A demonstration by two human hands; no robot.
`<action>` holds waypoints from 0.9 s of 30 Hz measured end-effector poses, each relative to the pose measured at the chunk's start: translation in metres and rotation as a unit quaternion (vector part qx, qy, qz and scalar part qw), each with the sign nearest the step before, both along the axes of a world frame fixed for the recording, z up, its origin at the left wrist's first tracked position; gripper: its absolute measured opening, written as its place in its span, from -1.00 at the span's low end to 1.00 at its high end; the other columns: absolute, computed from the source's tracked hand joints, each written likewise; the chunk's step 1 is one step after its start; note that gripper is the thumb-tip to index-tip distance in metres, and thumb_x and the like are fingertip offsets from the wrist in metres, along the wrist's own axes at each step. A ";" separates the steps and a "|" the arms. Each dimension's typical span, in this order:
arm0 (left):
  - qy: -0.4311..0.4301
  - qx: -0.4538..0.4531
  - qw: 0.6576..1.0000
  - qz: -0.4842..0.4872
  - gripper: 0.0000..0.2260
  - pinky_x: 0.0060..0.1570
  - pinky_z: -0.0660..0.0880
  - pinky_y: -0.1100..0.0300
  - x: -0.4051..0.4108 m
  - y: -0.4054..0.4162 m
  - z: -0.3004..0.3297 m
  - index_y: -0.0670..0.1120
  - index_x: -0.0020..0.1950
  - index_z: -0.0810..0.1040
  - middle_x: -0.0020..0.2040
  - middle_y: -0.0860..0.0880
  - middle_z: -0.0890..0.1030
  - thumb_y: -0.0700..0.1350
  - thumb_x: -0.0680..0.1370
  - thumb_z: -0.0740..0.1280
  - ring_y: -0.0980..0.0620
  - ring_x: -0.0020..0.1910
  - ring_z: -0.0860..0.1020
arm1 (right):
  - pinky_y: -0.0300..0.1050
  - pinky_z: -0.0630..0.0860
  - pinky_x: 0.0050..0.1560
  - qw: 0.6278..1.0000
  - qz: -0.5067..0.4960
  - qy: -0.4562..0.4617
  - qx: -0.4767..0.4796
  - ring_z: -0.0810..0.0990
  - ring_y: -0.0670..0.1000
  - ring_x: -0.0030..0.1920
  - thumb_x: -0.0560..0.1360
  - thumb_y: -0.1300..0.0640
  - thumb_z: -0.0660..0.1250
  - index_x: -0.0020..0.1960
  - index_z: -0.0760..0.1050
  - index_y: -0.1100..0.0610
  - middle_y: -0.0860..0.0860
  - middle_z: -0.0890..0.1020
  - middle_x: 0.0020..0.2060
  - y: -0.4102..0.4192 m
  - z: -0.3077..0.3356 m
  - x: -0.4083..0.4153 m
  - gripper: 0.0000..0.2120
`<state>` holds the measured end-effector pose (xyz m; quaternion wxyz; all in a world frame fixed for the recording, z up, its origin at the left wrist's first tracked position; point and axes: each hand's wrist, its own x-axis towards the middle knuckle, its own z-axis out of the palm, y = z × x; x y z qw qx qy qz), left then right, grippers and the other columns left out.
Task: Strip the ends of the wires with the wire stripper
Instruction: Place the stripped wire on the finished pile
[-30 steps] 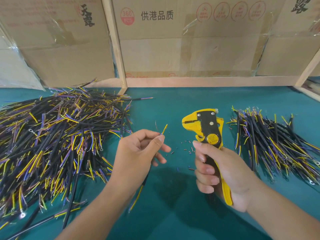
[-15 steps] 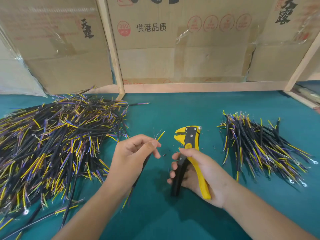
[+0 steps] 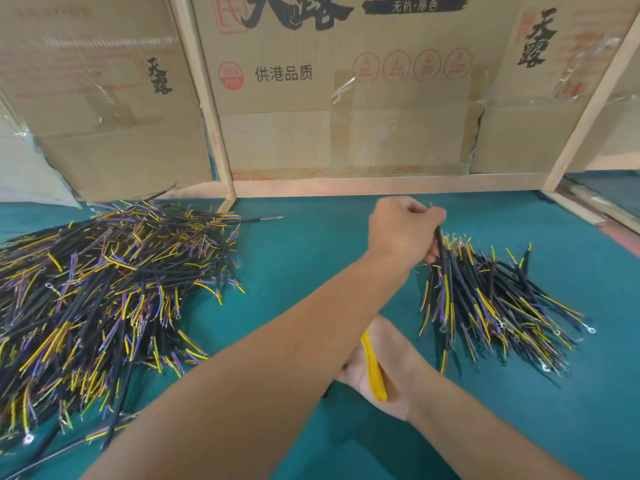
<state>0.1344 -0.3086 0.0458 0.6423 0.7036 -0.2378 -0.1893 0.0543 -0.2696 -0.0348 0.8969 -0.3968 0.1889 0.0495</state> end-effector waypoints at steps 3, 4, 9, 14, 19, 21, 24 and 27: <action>-0.151 0.208 0.966 -0.035 -0.56 -0.27 0.42 0.12 0.004 -0.017 -0.003 -0.14 -0.38 0.34 -0.43 -0.20 0.48 0.05 0.62 0.30 -0.29 -0.32 0.49 | 0.10 0.62 0.05 1.000 -0.017 0.004 0.008 0.68 0.17 0.05 0.67 0.17 0.18 0.21 0.54 0.22 0.17 0.68 0.06 -0.001 0.000 -0.001 -0.77; -0.215 0.243 0.945 -0.034 -0.55 -0.26 0.37 0.11 0.006 -0.014 0.000 -0.14 -0.37 0.32 -0.39 -0.23 0.45 0.07 0.63 0.27 -0.32 -0.20 0.50 | 0.11 0.63 0.03 1.000 -0.020 0.016 0.010 0.67 0.17 0.01 0.67 0.16 0.19 0.20 0.53 0.23 0.17 0.67 0.02 -0.001 0.001 0.000 -0.78; -0.432 0.162 0.887 -0.017 -0.85 -0.02 0.47 0.09 0.027 0.073 -0.005 -0.13 0.10 0.53 -0.04 0.00 0.61 -0.07 0.62 0.28 -0.03 -0.07 0.53 | 0.15 0.62 -0.10 0.996 -0.043 0.069 0.025 0.50 0.18 -0.30 0.60 0.12 0.30 -0.03 0.48 0.27 0.17 0.50 -0.30 -0.001 -0.003 0.002 -0.81; -0.401 0.476 0.776 0.103 -0.89 -0.07 0.51 -0.03 0.080 0.205 -0.039 -0.12 0.01 0.50 -0.02 -0.13 0.61 -0.09 0.60 0.24 -0.21 -0.01 0.58 | 0.15 0.63 -0.12 0.999 -0.021 0.042 -0.001 0.51 0.17 -0.31 0.60 0.09 0.30 0.02 0.47 0.26 0.17 0.50 -0.31 0.000 -0.005 0.002 -0.79; -0.321 0.526 0.776 0.130 -0.86 -0.09 0.56 -0.03 0.095 0.280 -0.039 0.03 -0.19 0.47 -0.22 -0.04 0.61 -0.02 0.54 0.38 -0.17 -0.15 0.59 | 0.12 0.64 -0.16 0.998 -0.012 0.017 -0.051 0.53 0.17 -0.31 0.60 0.09 0.28 0.00 0.49 0.26 0.16 0.52 -0.30 0.003 -0.009 0.003 -0.79; -0.313 0.516 0.776 0.180 -0.80 -0.15 0.55 0.00 0.100 0.294 -0.038 0.03 -0.23 0.45 -0.26 -0.03 0.59 0.02 0.52 0.41 -0.15 -0.20 0.57 | 0.11 0.63 -0.18 0.997 -0.005 0.010 -0.073 0.54 0.18 -0.31 0.60 0.10 0.28 0.00 0.51 0.27 0.17 0.52 -0.30 0.005 -0.010 0.003 -0.79; -0.319 0.495 0.758 0.280 -0.77 -0.22 0.46 0.04 0.107 0.300 -0.045 -0.02 -0.13 0.45 -0.20 -0.09 0.58 0.08 0.51 0.42 -0.19 -0.19 0.55 | 0.11 0.62 -0.20 0.995 0.012 -0.011 -0.095 0.55 0.19 -0.32 0.59 0.11 0.29 0.00 0.52 0.27 0.19 0.53 -0.30 0.006 -0.011 0.005 -0.79; -0.338 0.476 0.748 0.316 -0.72 -0.22 0.42 0.01 0.109 0.296 -0.055 -0.05 0.04 0.37 -0.12 -0.17 0.61 0.05 0.53 0.40 -0.27 -0.11 0.58 | 0.11 0.61 -0.19 0.991 0.038 -0.039 -0.122 0.55 0.19 -0.30 0.51 0.08 0.37 -0.01 0.56 0.26 0.20 0.53 -0.28 0.007 -0.010 0.005 -0.77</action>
